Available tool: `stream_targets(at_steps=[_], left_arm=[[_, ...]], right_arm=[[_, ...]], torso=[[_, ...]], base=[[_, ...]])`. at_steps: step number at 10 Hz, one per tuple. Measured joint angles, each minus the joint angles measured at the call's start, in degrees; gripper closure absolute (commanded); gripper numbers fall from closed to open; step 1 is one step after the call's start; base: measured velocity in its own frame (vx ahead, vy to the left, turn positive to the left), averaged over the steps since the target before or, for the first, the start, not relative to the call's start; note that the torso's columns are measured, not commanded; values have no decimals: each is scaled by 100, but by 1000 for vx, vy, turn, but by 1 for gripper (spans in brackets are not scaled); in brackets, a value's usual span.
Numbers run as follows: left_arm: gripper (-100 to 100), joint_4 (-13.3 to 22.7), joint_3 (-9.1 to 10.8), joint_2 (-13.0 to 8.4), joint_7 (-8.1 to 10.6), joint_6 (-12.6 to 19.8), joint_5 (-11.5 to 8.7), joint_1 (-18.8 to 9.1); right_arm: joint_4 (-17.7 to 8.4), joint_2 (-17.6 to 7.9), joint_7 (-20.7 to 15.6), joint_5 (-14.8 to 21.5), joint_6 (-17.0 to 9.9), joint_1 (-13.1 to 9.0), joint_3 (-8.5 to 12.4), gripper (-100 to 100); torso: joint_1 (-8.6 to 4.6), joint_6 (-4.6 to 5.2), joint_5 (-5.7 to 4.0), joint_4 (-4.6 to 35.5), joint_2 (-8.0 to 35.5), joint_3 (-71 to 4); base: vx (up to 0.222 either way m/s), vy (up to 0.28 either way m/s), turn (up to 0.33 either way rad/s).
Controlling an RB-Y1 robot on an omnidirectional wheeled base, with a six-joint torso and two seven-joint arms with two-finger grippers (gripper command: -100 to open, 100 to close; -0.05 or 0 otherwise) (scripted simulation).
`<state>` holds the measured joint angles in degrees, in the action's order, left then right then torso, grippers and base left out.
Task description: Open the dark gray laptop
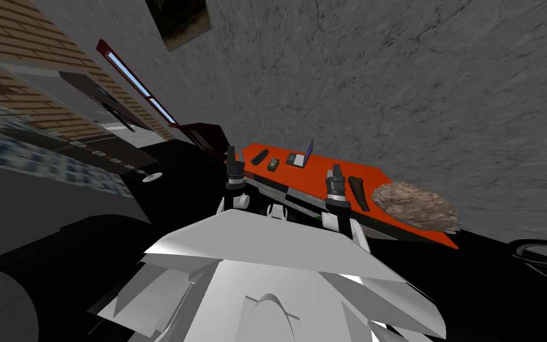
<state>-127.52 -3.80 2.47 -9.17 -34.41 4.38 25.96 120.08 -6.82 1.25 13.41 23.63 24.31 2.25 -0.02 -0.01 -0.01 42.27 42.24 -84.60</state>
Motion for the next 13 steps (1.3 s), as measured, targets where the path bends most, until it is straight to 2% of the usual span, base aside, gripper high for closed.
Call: stream_targets(at_steps=[2,4,6,9,11,13], left_arm=[[0,0,0,0,0,0,0,1],[0,0,0,0,0,0,0,0],[0,0,0,0,0,0,0,0],[0,0,1,0,0,0,0,1],[0,0,1,0,0,0,0,1],[0,0,1,0,0,0,0,1]], right_arm=[[-277,-218,73,243,-257,-52,5,-100],[-612,-548,199,510,-569,-177,43,-100],[-934,-685,226,805,-896,-296,-15,-100],[-1316,-858,260,1162,-1217,-314,-48,-100],[-1662,-1055,316,1412,-1502,-499,-67,-100],[-1903,-1253,389,1663,-1803,-513,-81,-100]], torso=[[-1,5,1,2,6,3],[7,-1,2,3,9,5],[2,0,1,1,4,2],[-1,4,1,1,4,2],[1,3,2,2,5,2],[1,4,1,2,8,4]], base=[[-3,42,146],[-9,54,204],[-1,42,133],[4,33,181],[3,32,189],[2,32,161]])
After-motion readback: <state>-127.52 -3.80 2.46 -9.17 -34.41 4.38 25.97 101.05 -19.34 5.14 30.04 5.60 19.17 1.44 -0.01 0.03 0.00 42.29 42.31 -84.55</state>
